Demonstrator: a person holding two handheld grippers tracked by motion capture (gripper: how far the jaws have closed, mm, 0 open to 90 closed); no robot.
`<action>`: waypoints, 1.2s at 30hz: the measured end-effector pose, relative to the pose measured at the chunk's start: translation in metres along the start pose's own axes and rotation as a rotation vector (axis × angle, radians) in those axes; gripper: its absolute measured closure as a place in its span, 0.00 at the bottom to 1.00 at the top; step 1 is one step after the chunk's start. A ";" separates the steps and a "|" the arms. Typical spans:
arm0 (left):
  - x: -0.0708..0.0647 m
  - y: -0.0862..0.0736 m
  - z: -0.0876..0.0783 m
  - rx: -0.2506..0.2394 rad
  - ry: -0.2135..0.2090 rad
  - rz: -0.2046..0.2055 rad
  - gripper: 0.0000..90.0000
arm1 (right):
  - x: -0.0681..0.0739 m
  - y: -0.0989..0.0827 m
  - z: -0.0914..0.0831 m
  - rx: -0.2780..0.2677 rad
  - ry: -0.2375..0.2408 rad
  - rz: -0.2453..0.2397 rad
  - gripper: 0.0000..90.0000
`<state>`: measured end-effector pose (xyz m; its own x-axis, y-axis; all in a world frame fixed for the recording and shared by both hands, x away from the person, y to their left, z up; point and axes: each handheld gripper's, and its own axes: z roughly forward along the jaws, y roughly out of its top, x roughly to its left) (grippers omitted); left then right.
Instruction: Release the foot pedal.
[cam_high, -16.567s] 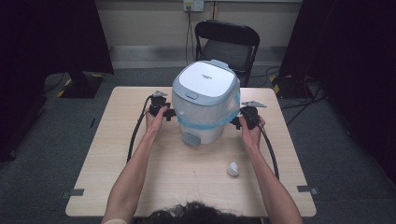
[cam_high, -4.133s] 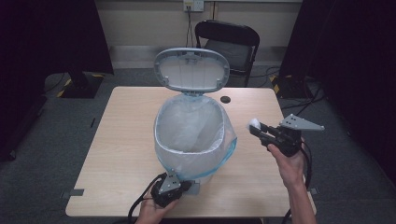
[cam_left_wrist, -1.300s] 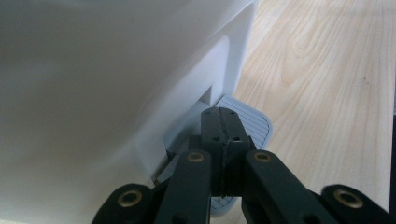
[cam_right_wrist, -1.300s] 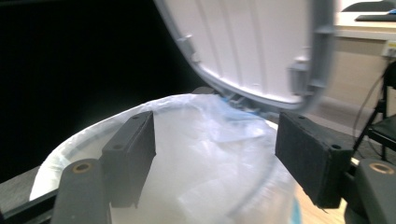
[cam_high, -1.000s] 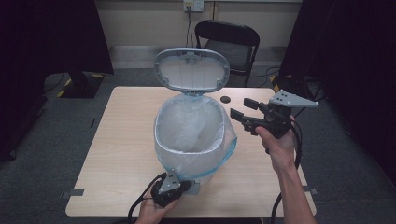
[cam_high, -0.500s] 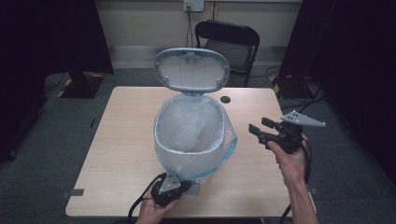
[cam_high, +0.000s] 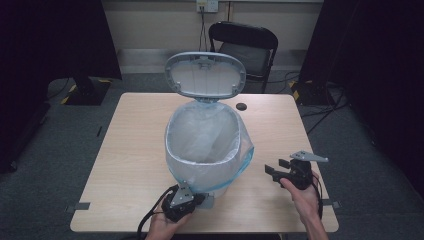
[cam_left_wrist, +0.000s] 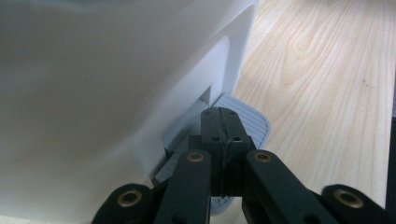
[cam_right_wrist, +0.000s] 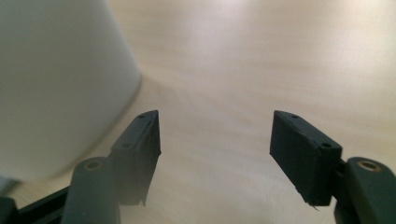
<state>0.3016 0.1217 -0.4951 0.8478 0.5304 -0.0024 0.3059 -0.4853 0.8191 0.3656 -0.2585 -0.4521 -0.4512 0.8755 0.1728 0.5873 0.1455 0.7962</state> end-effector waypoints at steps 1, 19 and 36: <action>0.000 0.000 0.000 0.001 -0.004 -0.002 1.00 | -0.002 -0.006 0.003 0.022 -0.016 -0.006 0.35; 0.005 0.005 -0.013 -0.053 -0.032 -0.044 0.94 | -0.006 -0.040 0.025 0.089 -0.161 -0.107 0.29; 0.005 -0.004 -0.046 -0.043 -0.043 -0.088 0.47 | -0.005 -0.040 0.025 0.089 -0.164 -0.106 0.29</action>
<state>0.2843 0.1579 -0.4724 0.8365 0.5389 -0.0993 0.3619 -0.4072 0.8386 0.3618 -0.2574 -0.4993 -0.4023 0.9154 -0.0112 0.6027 0.2740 0.7495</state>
